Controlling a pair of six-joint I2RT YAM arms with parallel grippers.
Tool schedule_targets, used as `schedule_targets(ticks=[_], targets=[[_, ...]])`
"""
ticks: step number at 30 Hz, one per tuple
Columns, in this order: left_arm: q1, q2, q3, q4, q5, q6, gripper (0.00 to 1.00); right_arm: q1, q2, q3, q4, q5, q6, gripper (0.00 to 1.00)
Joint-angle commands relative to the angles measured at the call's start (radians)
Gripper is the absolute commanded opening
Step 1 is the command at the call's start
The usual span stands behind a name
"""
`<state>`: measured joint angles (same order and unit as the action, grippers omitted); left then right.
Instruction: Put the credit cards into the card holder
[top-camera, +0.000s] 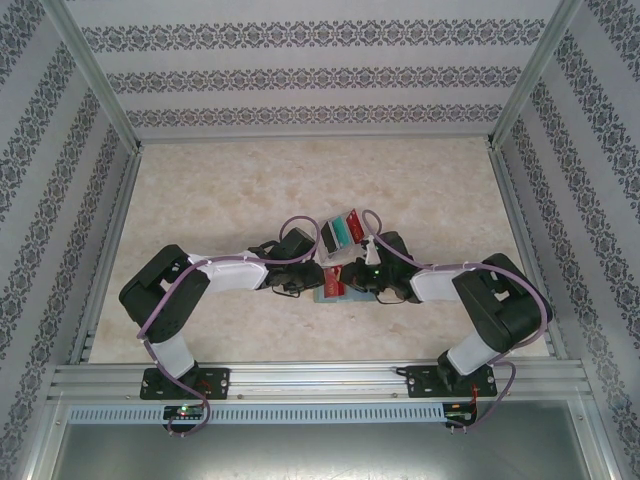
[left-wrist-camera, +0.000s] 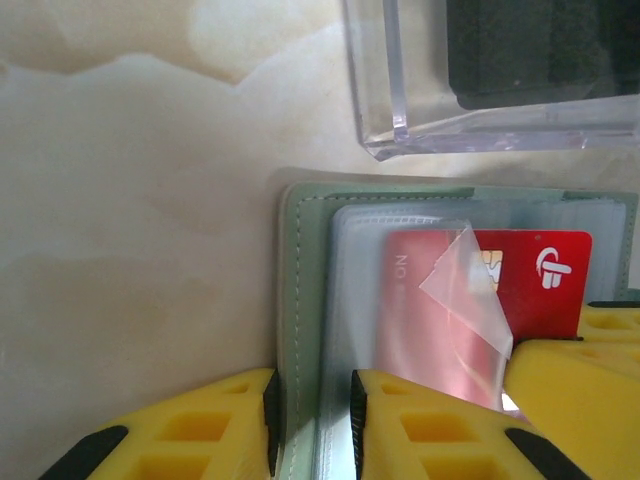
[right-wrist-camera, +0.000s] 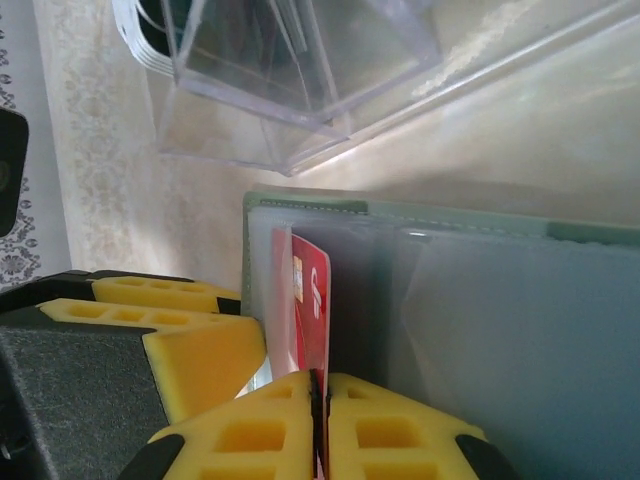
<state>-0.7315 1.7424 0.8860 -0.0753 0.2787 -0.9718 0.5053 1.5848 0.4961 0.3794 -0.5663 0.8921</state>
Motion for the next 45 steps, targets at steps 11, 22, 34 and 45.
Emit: schedule_targets(ticks=[11, 22, 34, 45], targets=[[-0.019, 0.026, 0.003, 0.003, 0.009, 0.003, 0.28, 0.017, -0.070, 0.041, -0.266, 0.118, -0.092, 0.38], [-0.019, 0.034, 0.005, 0.017, 0.020, -0.001, 0.27, 0.031, -0.029, 0.080, -0.283, 0.100, -0.113, 0.10], [-0.019, 0.006, -0.024, 0.069, 0.022, -0.025, 0.29, 0.054, -0.018, 0.116, -0.230, 0.016, -0.100, 0.12], [-0.019, -0.033, -0.056, 0.113, 0.011, -0.039, 0.31, 0.038, -0.006, 0.144, -0.259, -0.030, -0.120, 0.19]])
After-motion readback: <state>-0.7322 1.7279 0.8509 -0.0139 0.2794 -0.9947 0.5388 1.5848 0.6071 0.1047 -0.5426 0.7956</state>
